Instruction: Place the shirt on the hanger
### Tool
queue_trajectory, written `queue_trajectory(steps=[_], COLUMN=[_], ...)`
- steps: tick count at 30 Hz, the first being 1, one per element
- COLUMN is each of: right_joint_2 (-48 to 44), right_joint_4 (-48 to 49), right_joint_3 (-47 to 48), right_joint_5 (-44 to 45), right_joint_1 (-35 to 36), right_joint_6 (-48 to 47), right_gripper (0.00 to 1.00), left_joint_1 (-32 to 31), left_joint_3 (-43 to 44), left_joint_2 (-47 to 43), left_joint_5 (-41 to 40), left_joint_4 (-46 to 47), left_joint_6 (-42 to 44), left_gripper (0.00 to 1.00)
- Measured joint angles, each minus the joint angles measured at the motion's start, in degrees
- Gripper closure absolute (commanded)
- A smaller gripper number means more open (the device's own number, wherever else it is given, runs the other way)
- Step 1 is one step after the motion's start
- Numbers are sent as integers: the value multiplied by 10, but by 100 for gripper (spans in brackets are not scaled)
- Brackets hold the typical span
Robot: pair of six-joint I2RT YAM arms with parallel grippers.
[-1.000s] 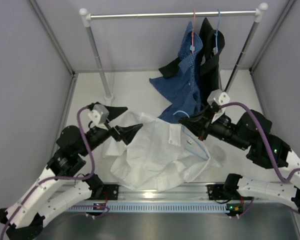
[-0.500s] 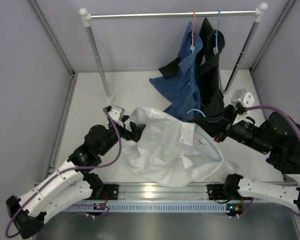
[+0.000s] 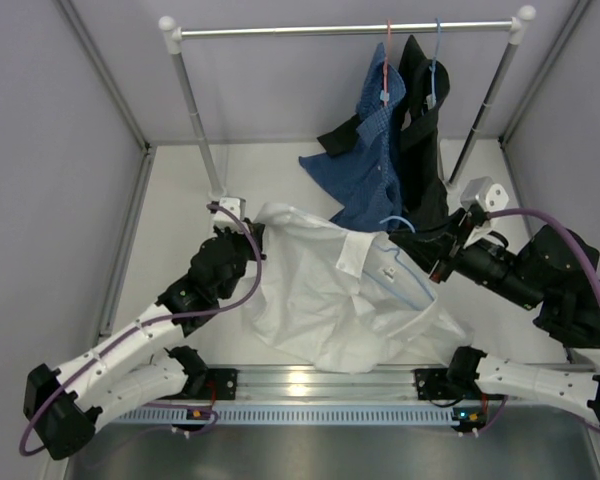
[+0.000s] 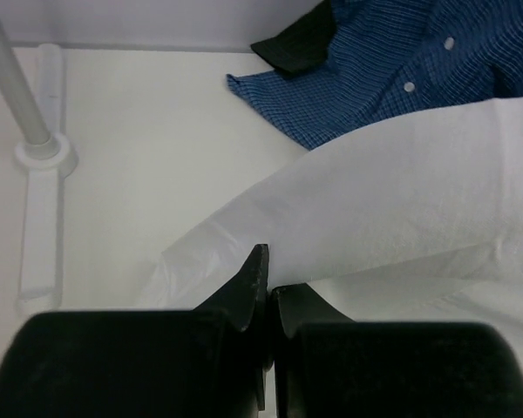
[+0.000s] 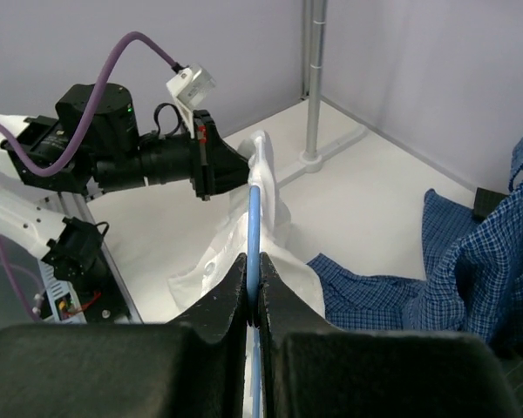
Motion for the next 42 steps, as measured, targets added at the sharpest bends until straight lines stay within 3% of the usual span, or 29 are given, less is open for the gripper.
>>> queue_trajectory(steps=[4, 15, 17, 19, 20, 21, 22, 24, 28, 31, 37, 42], right_joint_2=[-17, -43, -44, -43, -43, -43, -42, -38, -16, 9, 26, -9], right_joint_4=[5, 21, 23, 29, 32, 35, 39, 44, 48, 47, 38, 37], right_joint_3=[-12, -49, -54, -54, -54, -54, -54, -54, -54, -51, -53, -70], right_joint_5=[24, 69, 78, 82, 83, 83, 83, 79, 41, -8, -92, -182], right_joint_1=[0, 0, 0, 0, 0, 0, 0, 0, 0, 0, 0, 0], right_joint_6=[1, 11, 14, 14, 14, 14, 13, 11, 0, -17, -57, -68], right_gripper=[100, 100, 100, 100, 100, 100, 100, 100, 100, 100, 100, 100], left_joint_1=[19, 41, 43, 45, 45, 46, 47, 49, 50, 51, 47, 47], left_joint_3=[2, 14, 14, 14, 14, 14, 16, 26, 90, 191, 420, 455], left_joint_2=[9, 56, 52, 43, 35, 25, 15, -5, -71, -77, 49, 139], left_joint_5=[-39, -30, -28, -26, -25, -23, -19, 1, 108, 240, 585, 728], left_joint_4=[-3, -32, -38, -46, -52, -59, -65, -85, -135, -155, -183, -279], left_joint_6=[-40, -114, -120, -122, -118, -110, -106, -94, -37, 7, 107, 171], left_gripper=[100, 100, 94, 76, 31, 8, 2, 2, 2, 2, 2, 2])
